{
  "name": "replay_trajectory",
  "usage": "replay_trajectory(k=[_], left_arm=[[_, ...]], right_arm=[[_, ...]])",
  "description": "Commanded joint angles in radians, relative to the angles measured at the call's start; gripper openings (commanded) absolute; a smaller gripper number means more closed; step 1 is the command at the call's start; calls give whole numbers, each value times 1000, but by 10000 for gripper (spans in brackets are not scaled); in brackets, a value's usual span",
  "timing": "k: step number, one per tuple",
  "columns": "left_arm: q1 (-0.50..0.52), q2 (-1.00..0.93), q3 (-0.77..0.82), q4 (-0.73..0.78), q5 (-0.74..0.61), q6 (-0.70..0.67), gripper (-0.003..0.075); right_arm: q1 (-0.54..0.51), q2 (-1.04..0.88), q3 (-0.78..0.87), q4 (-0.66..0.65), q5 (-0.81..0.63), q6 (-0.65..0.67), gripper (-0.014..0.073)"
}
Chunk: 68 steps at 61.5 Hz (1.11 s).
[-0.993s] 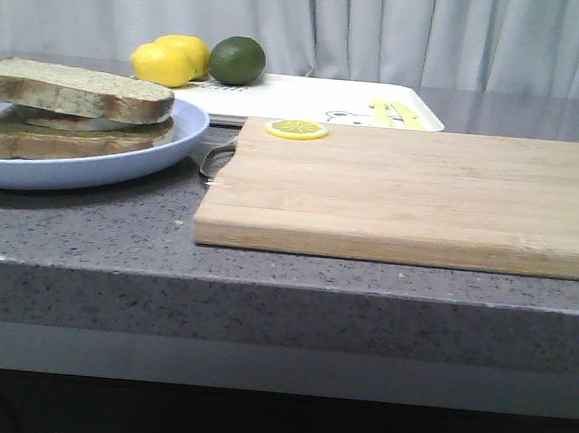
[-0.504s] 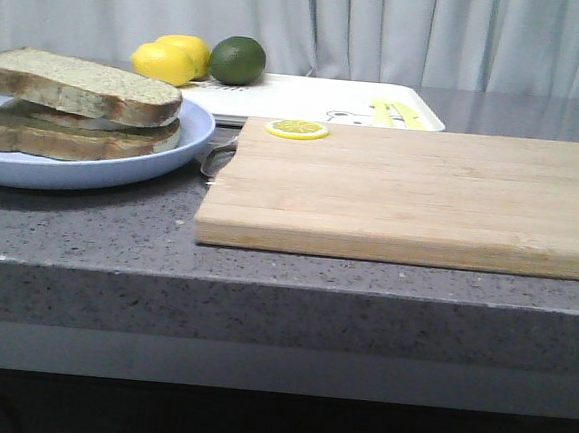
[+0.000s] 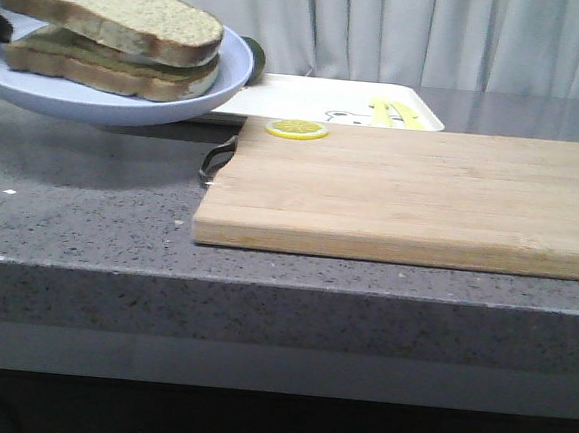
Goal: Place bread and move sandwich to tray
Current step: 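Carry the plate with the left gripper onto the white tray and release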
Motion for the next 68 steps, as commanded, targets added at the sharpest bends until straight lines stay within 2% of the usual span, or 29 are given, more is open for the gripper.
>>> replay_trajectory(k=[1, 10, 25, 37, 45, 63, 68], left_arm=[[-34, -8, -92, -133, -35, -16, -20], [-71, 89, -238, -137, -26, -86, -20], [-105, 318, -554, -137, 127, -218, -20], [-105, 467, -751, -137, 189, -326, -20], [-105, 535, -821, -142, 199, -391, -20], [-109, 562, -835, -150, 211, -391, -18], [-109, 562, -835, -146, 213, -391, 11]], right_arm=[[-7, 2, -22, 1, -68, -2, 326], [-7, 2, -22, 1, -68, -2, 326], [-7, 2, -22, 1, -68, -2, 326], [-7, 2, -22, 1, -68, -2, 326], [-7, 2, -22, 1, -68, -2, 326], [-7, 2, -22, 1, -68, -2, 326], [-7, 2, -22, 1, -68, -2, 326]])
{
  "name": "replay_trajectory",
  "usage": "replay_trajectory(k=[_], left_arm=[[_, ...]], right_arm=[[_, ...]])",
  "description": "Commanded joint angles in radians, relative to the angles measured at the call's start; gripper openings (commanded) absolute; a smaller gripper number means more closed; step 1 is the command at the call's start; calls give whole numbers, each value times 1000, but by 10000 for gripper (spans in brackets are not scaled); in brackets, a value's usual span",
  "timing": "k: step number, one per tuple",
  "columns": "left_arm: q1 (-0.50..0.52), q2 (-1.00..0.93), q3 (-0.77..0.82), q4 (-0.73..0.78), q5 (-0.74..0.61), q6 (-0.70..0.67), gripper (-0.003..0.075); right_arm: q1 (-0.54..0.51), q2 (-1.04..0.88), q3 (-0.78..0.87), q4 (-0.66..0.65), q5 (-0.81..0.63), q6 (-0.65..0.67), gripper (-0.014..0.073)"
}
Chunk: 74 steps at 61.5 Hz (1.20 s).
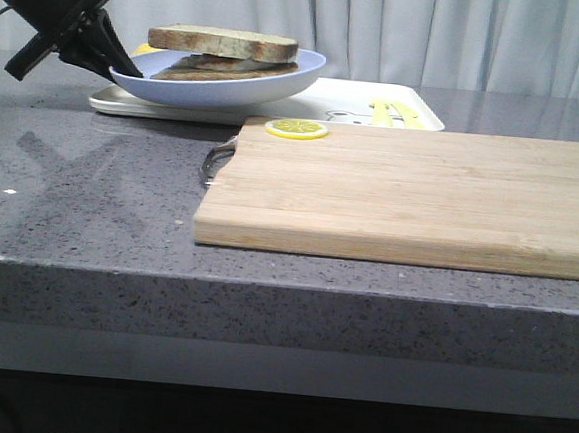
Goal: Place bread and move sandwich to tray
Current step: 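Carry the plate with the left gripper onto the white tray and release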
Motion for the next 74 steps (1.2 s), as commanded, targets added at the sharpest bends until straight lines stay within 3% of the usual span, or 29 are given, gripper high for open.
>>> replay_trajectory(k=[1, 19, 55, 74], left_arm=[[-6, -78, -42, -105, -10, -17, 21], [-6, -78, -42, -104, -2, -17, 284], [16, -202, -42, -80, 22, 41, 281], [-81, -401, -40, 195, 22, 42, 281]], right_arm=[[-7, 2, -22, 1, -69, -2, 326], [-7, 2, -22, 1, -69, -2, 326], [-7, 2, -22, 1, -69, -2, 326], [-7, 2, -22, 1, -69, -2, 326]])
